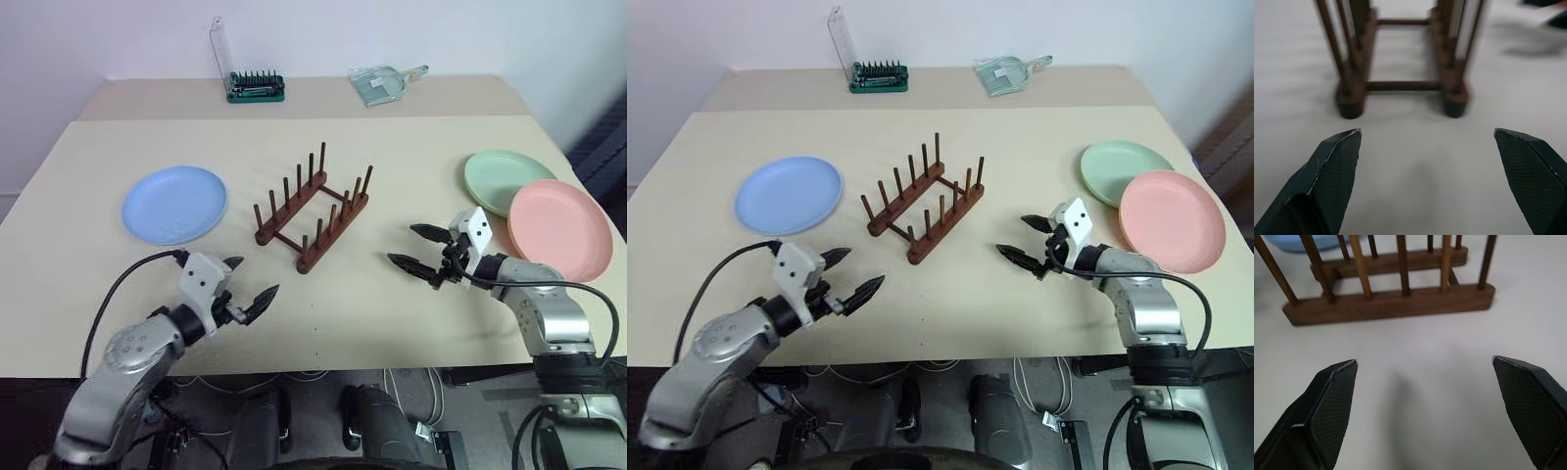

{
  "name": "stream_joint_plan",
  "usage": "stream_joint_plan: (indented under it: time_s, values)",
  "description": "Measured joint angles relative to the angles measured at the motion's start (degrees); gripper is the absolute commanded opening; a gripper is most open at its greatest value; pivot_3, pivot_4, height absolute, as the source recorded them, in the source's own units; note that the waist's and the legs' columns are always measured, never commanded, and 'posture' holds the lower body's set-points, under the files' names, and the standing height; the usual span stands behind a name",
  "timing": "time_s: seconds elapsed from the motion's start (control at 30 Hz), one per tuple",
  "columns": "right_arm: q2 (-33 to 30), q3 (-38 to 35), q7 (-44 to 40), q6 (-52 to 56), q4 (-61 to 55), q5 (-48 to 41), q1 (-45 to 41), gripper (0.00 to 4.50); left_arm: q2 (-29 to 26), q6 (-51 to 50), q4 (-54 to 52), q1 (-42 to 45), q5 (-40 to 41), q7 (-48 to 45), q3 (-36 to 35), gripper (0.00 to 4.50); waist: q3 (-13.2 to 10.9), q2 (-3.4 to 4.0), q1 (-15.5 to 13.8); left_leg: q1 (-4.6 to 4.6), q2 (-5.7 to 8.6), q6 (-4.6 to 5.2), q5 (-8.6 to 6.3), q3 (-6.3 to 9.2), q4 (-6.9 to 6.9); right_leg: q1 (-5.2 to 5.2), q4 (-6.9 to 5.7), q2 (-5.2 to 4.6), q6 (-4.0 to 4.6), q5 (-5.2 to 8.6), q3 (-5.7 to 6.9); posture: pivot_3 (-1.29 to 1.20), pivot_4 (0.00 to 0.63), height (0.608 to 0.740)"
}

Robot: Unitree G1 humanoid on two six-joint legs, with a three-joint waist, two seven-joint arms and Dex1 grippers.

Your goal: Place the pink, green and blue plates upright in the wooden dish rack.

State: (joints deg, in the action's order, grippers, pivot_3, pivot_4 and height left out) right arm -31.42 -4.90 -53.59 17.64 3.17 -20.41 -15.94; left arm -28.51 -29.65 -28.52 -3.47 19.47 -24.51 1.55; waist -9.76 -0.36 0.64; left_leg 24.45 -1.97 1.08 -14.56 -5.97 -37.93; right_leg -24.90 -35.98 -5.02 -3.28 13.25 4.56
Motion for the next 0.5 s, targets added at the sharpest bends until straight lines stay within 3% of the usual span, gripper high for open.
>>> stream_joint_plan:
  time_s: [0.23,0.5]
  values:
    - [1.4,0.2,2.9,3.8,-9.7,-2.5,5.2,4.5,5.1,0.0,8.5,6.3,-2.9,-0.9,6.6,4.45,0.0,-0.04,-1.1,-0.01,0.03,0.0,0.0,0.0,-0.13,0.05,-0.01,-0.04,-0.01,0.0,0.01,0.0,0.15,0.74]
    - [1.9,1.4,4.5,5.7,-12.4,-3.4,7.2,4.5,8.4,2.1,16.5,13.9,-7.8,-1.4,9.9,4.45,0.0,0.01,-1.5,-0.07,0.04,0.0,0.0,0.05,-0.14,0.14,-0.02,-0.16,0.0,0.0,0.04,0.0,0.15,0.74]
